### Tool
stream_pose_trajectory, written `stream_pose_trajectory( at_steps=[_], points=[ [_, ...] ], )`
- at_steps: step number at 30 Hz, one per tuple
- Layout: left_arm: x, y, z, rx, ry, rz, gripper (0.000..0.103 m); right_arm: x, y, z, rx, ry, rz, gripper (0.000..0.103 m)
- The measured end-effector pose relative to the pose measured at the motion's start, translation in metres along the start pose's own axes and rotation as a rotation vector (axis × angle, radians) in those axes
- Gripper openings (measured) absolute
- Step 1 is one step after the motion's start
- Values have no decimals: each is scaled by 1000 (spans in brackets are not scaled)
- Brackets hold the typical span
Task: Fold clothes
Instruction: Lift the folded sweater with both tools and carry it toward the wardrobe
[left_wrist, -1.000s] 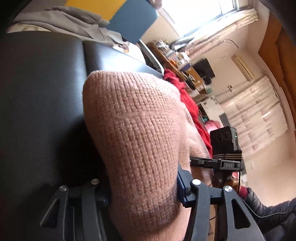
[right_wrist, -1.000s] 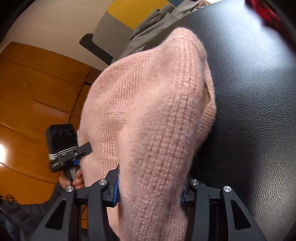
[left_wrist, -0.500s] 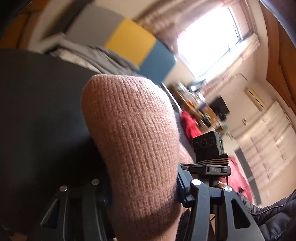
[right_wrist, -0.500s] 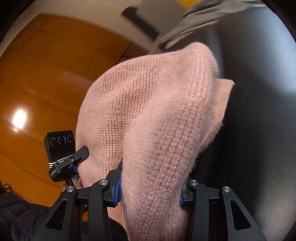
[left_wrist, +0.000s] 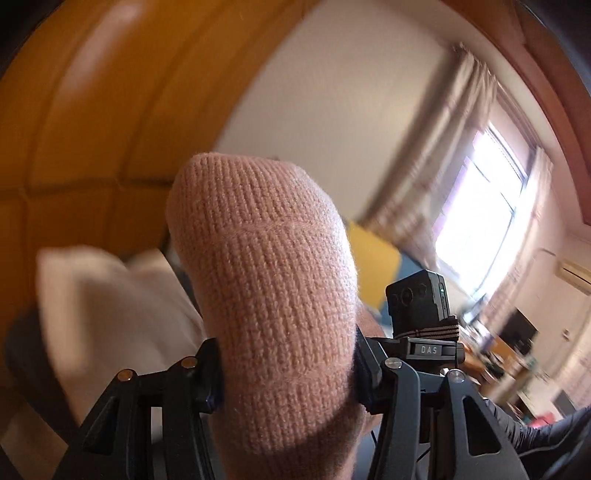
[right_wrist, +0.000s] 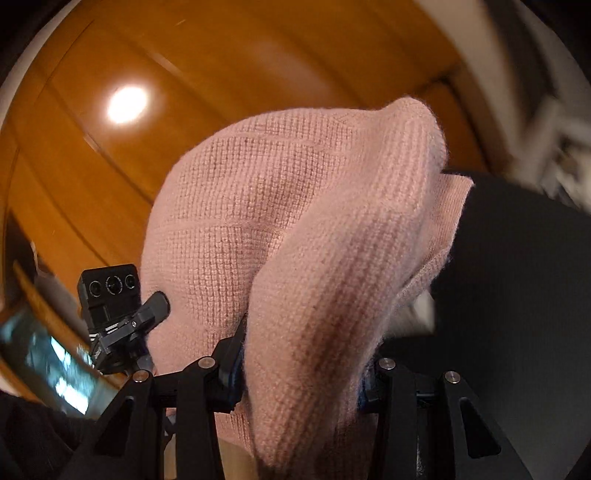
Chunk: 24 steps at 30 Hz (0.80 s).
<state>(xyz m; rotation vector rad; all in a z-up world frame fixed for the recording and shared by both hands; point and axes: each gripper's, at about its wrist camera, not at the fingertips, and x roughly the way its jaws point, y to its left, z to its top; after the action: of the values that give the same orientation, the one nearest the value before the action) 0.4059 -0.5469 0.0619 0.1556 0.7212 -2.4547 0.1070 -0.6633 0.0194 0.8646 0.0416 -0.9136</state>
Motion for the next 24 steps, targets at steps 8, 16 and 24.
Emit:
stream_pose_trajectory(
  at_steps=[8,16,24],
  points=[
    [41,152,39,-301,70,220,55,163,7,148,-129,166,14,45],
    [79,238,-12,-545,131,238,61,273,-119,137,86,333,-96,49],
    [77,206,6,-494,148,308,63,262,-127,162,116,264,-66,67]
  ],
)
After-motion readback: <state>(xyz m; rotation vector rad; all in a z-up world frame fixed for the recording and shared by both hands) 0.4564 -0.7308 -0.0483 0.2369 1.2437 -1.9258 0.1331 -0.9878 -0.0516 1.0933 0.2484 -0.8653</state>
